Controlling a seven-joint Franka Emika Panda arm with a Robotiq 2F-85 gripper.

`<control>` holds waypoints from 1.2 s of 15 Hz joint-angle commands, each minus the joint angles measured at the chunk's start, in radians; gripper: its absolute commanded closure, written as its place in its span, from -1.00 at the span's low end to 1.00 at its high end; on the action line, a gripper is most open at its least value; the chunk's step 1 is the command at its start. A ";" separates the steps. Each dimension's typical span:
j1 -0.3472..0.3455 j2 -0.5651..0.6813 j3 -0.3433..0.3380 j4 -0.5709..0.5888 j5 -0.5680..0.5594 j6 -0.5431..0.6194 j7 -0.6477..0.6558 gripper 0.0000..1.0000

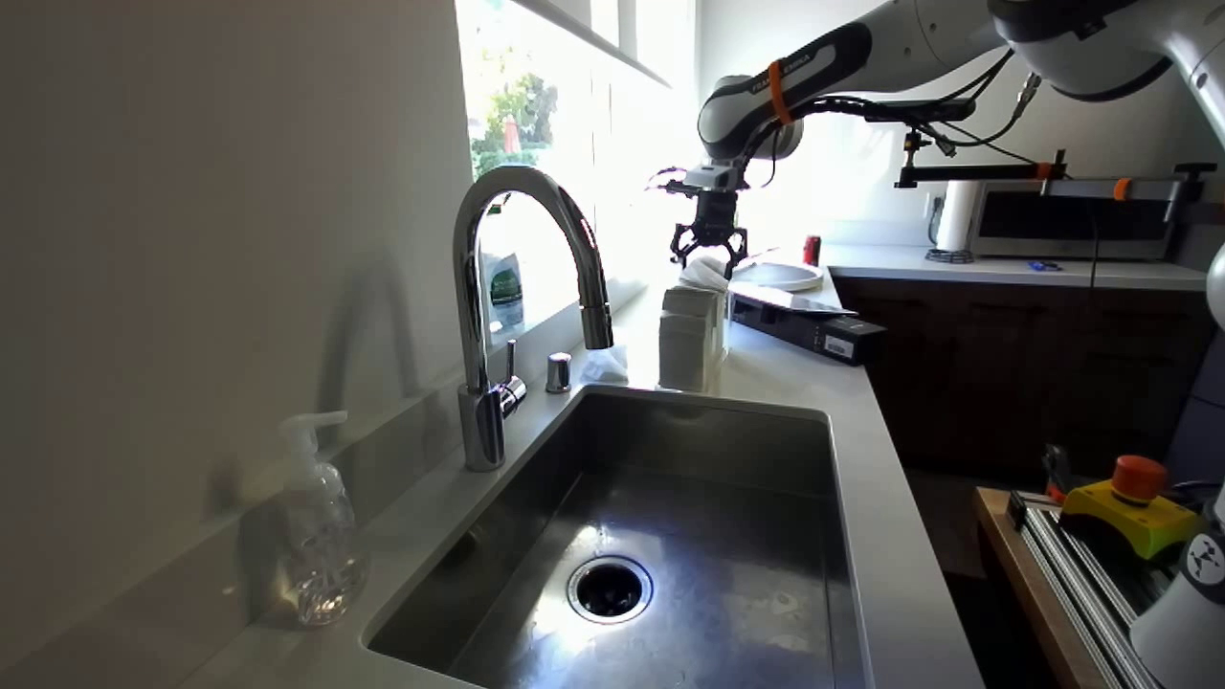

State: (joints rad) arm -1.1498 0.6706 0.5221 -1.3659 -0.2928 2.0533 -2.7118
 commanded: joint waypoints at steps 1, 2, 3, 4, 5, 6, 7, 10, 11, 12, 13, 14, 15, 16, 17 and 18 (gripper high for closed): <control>-0.010 -0.023 -0.004 -0.014 -0.002 -0.020 -0.003 -1.00; -0.011 -0.031 -0.005 -0.019 -0.001 -0.018 0.007 -1.00; -0.010 -0.038 -0.008 -0.022 -0.003 -0.015 0.020 -1.00; -0.010 -0.044 -0.009 -0.023 -0.002 -0.014 0.026 -1.00; -0.012 -0.051 -0.010 -0.026 0.001 -0.008 0.032 -1.00; -0.012 -0.056 -0.010 -0.026 0.001 -0.007 0.035 -1.00; -0.013 -0.061 -0.010 -0.026 0.002 -0.007 0.036 -1.00; -0.017 -0.085 -0.008 -0.037 0.009 -0.002 0.056 -1.00; -0.019 -0.094 -0.005 -0.041 0.015 -0.006 0.066 -1.00; -0.022 -0.109 -0.003 -0.051 0.021 -0.002 0.081 -1.00; -0.023 -0.121 -0.002 -0.056 0.026 -0.001 0.096 -1.00; -0.025 -0.136 -0.002 -0.064 0.032 -0.005 0.113 -1.00; -0.025 -0.150 -0.003 -0.068 0.032 -0.006 0.133 -1.00; -0.027 -0.163 -0.003 -0.074 0.034 -0.006 0.146 -1.00; -0.029 -0.177 -0.004 -0.081 0.035 -0.011 0.162 -1.00; -0.031 -0.191 -0.003 -0.087 0.036 -0.016 0.172 -1.00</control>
State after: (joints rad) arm -1.1595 0.5497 0.5146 -1.3865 -0.2808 2.0519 -2.5756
